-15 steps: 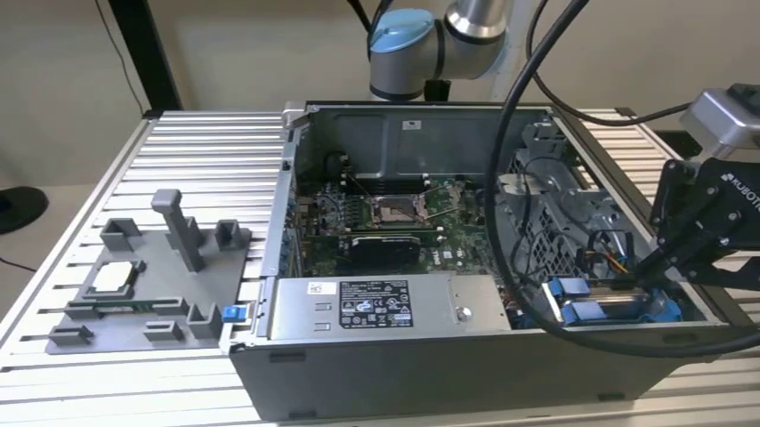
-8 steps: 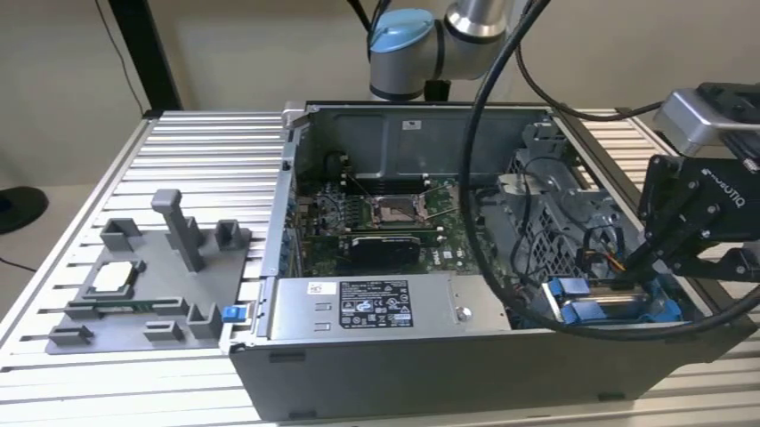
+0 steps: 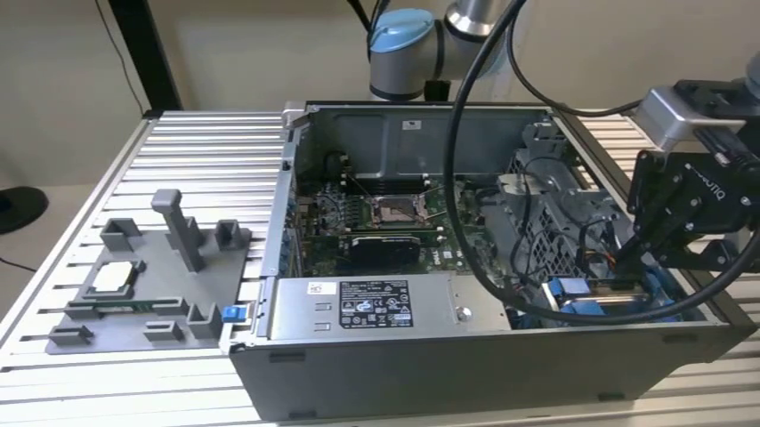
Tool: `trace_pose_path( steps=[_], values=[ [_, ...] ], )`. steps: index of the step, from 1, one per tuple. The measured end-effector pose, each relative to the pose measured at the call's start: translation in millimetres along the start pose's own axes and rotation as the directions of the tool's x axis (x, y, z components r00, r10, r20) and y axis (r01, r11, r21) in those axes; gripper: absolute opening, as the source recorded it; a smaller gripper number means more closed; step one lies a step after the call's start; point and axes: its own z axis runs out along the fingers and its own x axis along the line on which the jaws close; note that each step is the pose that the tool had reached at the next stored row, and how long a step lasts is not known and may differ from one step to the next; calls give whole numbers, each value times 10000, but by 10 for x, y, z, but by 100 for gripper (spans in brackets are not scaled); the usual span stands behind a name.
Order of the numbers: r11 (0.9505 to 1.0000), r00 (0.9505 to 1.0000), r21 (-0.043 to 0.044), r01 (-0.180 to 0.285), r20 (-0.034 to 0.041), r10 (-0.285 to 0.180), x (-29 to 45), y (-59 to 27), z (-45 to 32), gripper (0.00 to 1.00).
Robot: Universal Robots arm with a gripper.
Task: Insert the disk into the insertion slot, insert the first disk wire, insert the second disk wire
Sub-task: 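Insert the second disk wire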
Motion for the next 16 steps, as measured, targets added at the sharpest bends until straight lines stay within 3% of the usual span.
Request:
trace_pose_path(
  steps=[16],
  values=[
    [10000,10000,3,1,1,-1,-23,-2,64,0]
  ],
)
